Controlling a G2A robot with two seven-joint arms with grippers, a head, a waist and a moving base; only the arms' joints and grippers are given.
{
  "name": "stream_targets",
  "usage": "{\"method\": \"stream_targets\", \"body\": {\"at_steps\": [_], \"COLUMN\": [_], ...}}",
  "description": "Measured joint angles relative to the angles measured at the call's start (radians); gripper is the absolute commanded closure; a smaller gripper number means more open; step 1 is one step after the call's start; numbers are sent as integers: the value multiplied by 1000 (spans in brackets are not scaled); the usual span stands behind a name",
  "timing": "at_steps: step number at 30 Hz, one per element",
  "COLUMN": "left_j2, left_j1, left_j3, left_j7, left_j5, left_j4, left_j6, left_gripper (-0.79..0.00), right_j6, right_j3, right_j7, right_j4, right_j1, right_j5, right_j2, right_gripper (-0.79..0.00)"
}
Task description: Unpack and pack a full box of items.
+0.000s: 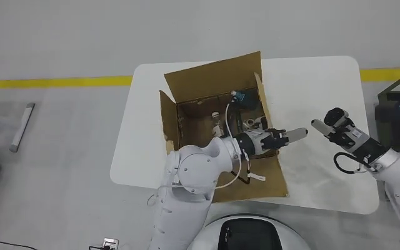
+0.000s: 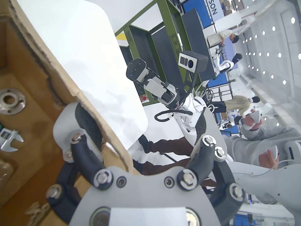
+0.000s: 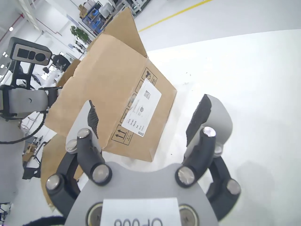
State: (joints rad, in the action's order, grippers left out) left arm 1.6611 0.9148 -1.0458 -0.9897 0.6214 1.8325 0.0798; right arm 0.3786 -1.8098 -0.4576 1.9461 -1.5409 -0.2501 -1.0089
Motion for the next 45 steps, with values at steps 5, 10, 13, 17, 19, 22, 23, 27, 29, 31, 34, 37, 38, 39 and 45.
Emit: {"method": "stream_targets", "body": {"at_steps": [5,10,13,17,19,22,23,27,29,31,34,37,38,39,45], "left_j2": [9,14,12,7,6,4,4,2,0,-3,-12,-26,-31,-39,-75], "left_j1": [-57,-80,-81,-84,-82,-79,-79,-78,-77,-70,-46,-9,4,25,124], "left_j3": [112,164,166,175,179,183,184,186,184,176,149,113,100,79,-66], "left_j7": [19,31,30,6,2,2,2,0,-1,-6,-19,-40,-46,-52,-56], "left_j5": [55,71,70,107,117,119,121,129,129,132,136,161,175,201,386], "left_j4": [-58,-107,-116,-122,-124,-127,-127,-125,-122,-114,-91,-49,-31,-4,166], "left_j6": [-7,-5,-3,5,10,8,10,16,17,20,25,16,15,19,76], "left_gripper": [-785,-785,-785,-785,-785,-785,-785,-785,-785,-785,-785,-785,-785,-785,-785], "right_j6": [-17,-39,-49,-58,-62,-72,-74,-94,-103,-110,-116,-120,-120,-119,-114], "right_j3": [-58,-76,-64,-35,-14,18,28,81,98,110,121,128,129,130,121], "right_j7": [-37,-89,-137,-171,-176,-188,-194,-199,-191,-186,-185,-187,-188,-188,-168], "right_j4": [7,-3,-15,-9,-9,-9,-9,-23,-32,-39,-44,-47,-47,-48,-55], "right_j1": [2,28,51,80,91,109,116,146,157,163,163,164,164,164,152], "right_j5": [90,160,186,167,157,130,118,72,67,66,66,62,60,59,64], "right_j2": [4,8,11,14,14,15,16,15,15,14,14,14,14,14,15], "right_gripper": [-785,-665,-723,-785,-785,-536,-369,0,0,0,0,0,0,0,0]}}
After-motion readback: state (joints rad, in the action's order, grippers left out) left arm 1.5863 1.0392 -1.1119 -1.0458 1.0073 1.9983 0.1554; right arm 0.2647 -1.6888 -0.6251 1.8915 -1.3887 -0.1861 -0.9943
